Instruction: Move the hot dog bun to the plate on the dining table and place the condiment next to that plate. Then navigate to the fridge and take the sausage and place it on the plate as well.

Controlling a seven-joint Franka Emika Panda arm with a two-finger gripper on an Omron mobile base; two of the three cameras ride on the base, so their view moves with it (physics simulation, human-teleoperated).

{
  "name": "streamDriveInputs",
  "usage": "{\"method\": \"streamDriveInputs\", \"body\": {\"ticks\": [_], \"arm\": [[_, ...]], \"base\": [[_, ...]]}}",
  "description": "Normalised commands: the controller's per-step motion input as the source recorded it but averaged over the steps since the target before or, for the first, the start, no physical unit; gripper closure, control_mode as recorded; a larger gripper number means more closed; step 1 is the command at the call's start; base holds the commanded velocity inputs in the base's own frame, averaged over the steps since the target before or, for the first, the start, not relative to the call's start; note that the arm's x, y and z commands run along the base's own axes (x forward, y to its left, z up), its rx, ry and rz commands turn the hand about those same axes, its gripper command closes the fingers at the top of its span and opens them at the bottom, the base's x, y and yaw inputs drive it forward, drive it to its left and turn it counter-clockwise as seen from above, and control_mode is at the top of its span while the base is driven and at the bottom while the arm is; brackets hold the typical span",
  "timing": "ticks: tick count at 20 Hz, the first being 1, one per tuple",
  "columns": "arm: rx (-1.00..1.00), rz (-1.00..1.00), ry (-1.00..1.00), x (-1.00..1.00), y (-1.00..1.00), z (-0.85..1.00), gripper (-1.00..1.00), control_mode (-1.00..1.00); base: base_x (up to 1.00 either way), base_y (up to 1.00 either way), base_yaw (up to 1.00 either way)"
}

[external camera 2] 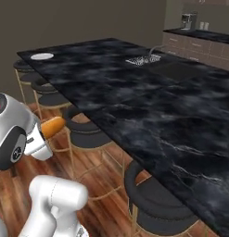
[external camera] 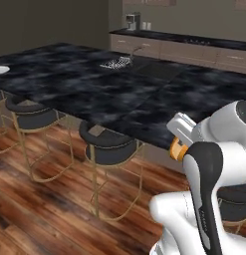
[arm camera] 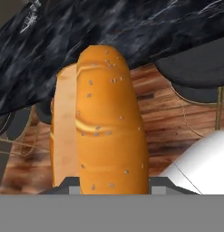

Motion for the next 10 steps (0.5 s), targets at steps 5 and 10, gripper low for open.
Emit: {"method": "streamDriveInputs", "body": {"ticks": [5,10], "arm": [[0.00,0.00,0.00,0.00,0.00,0.00,1.00,1.00],[0.00,0.00,0.00,0.00,0.00,0.00,1.00,1.00]], "base": [[0.41,1.00,0.00],[0.38,1.00,0.00]]}}
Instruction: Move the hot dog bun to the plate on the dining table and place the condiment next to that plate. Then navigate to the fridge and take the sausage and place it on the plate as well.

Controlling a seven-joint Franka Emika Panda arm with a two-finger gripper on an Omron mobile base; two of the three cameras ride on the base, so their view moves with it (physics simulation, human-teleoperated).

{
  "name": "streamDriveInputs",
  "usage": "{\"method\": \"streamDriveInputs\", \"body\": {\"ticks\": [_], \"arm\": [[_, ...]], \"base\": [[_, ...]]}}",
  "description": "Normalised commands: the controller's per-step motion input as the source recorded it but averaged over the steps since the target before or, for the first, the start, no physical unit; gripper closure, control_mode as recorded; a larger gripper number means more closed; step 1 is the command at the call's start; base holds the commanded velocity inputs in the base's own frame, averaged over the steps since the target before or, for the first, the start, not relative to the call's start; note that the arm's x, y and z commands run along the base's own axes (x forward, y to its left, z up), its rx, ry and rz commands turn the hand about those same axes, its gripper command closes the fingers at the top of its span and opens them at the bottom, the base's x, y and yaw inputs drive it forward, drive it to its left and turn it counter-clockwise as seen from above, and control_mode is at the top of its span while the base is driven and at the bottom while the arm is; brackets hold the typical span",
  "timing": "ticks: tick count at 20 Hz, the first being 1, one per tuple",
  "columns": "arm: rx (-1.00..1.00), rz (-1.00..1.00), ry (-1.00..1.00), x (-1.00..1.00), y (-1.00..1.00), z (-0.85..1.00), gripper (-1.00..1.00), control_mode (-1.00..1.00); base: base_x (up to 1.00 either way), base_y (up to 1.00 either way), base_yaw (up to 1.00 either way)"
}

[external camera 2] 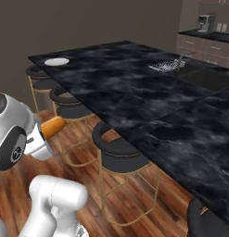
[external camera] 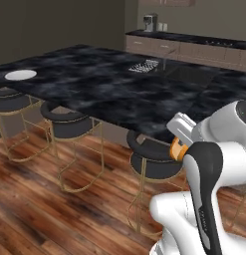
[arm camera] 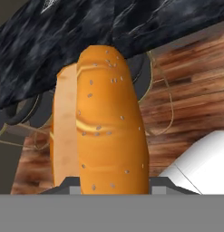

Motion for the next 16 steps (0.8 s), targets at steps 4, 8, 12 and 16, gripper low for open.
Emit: {"method": "streamDriveInputs", "body": {"ticks": [4,8,12,16], "arm": [[0.00,0.00,0.00,0.00,0.00,0.00,1.00,1.00],[0.00,0.00,0.00,0.00,0.00,0.00,1.00,1.00],[0.00,0.00,0.00,0.00,0.00,0.00,1.00,1.00],[0.00,0.00,0.00,0.00,0.00,0.00,1.00,1.00]], "base": [[0.43,1.00,0.00],[0.53,1.00,0.00],[0.58,1.00,0.00],[0.66,1.00,0.00]]}}
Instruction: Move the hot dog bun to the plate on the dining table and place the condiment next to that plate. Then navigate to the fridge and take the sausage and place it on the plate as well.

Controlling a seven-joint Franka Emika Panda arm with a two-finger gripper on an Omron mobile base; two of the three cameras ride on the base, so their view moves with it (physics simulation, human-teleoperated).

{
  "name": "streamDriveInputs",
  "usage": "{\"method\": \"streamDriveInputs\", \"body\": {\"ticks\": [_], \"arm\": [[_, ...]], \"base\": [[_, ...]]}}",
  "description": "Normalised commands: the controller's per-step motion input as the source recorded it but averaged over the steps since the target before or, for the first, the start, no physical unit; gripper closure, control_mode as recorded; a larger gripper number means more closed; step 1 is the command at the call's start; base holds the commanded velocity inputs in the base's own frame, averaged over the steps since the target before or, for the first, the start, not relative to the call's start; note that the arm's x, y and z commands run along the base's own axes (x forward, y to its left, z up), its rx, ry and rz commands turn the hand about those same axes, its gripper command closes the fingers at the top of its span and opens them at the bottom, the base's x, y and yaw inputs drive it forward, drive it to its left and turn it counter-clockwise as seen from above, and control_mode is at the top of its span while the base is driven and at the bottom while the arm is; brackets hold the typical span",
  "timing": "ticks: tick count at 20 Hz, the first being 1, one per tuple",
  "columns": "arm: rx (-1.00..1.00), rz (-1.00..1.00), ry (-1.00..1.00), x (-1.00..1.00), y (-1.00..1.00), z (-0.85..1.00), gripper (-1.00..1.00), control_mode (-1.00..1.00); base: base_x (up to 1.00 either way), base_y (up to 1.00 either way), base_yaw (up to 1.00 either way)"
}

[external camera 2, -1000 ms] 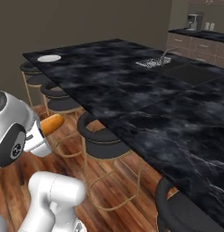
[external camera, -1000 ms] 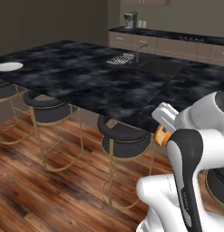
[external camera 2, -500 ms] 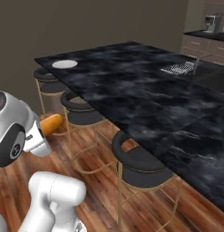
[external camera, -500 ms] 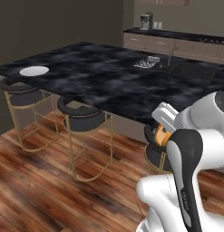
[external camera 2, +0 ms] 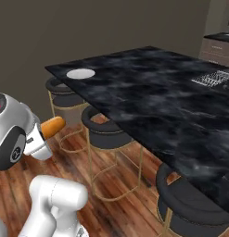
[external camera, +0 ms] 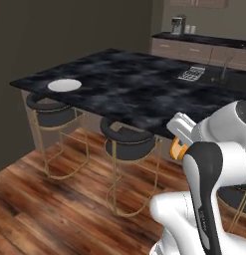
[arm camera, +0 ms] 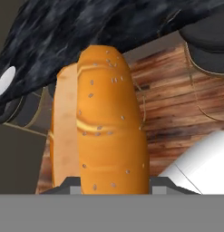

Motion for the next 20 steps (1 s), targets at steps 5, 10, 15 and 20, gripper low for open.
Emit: {"method": "streamDriveInputs", "body": {"ticks": [5,10,15,20], "arm": [[0.00,0.00,0.00,0.00,0.00,0.00,1.00,1.00],[0.00,0.00,0.00,0.00,0.00,0.00,1.00,1.00],[0.00,0.00,0.00,0.00,0.00,0.00,1.00,1.00],[0.00,0.00,0.00,0.00,0.00,0.00,1.00,1.00]], "base": [[0.78,1.00,-0.02],[0.91,1.00,-0.11],[0.85,1.00,-0.33],[0.97,0.94,-0.40]]}}
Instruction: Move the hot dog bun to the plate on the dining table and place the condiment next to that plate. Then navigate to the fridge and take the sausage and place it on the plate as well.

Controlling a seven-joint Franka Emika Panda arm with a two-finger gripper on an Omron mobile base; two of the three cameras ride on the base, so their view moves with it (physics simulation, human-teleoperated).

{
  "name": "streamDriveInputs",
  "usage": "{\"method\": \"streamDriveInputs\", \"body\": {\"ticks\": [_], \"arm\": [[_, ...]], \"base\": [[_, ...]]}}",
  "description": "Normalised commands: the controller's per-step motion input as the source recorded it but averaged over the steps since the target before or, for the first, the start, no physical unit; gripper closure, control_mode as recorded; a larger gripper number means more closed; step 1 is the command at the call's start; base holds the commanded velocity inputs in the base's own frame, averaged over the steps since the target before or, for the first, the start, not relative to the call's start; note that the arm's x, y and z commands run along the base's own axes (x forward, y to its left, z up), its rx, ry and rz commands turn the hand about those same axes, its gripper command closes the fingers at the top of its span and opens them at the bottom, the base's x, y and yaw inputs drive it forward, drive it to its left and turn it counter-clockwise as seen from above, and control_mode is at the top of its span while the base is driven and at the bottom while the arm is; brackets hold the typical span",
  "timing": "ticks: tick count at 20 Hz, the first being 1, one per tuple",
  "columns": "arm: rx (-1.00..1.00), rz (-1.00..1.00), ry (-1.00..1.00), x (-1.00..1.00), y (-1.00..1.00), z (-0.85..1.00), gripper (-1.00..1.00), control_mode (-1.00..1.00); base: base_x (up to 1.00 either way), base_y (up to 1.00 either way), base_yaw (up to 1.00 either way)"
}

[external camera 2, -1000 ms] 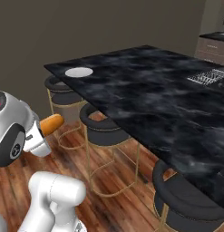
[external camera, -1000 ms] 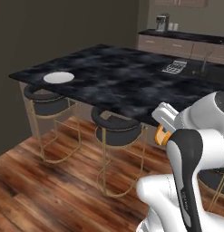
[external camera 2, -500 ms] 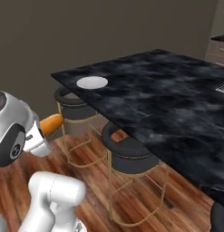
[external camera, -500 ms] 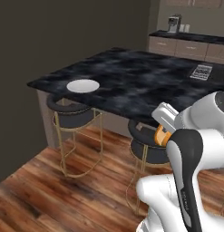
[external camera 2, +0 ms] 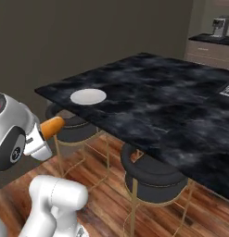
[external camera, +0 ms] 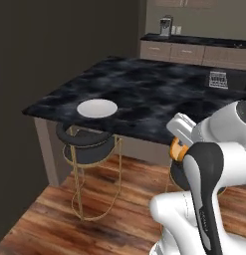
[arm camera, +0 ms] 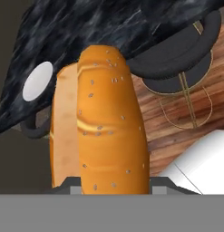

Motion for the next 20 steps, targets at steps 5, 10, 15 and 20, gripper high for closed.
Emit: {"method": "streamDriveInputs", "body": {"ticks": [5,10,15,20], "arm": [[0.00,0.00,0.00,0.00,0.00,0.00,1.00,1.00],[0.00,0.00,0.00,0.00,0.00,0.00,1.00,1.00],[0.00,0.00,0.00,0.00,0.00,0.00,1.00,1.00],[0.00,0.00,0.00,0.00,0.00,0.00,1.00,1.00]], "base": [[0.84,0.98,-0.45],[0.84,0.89,-0.42],[0.80,0.87,-0.39],[0.70,0.51,-0.15]]}}
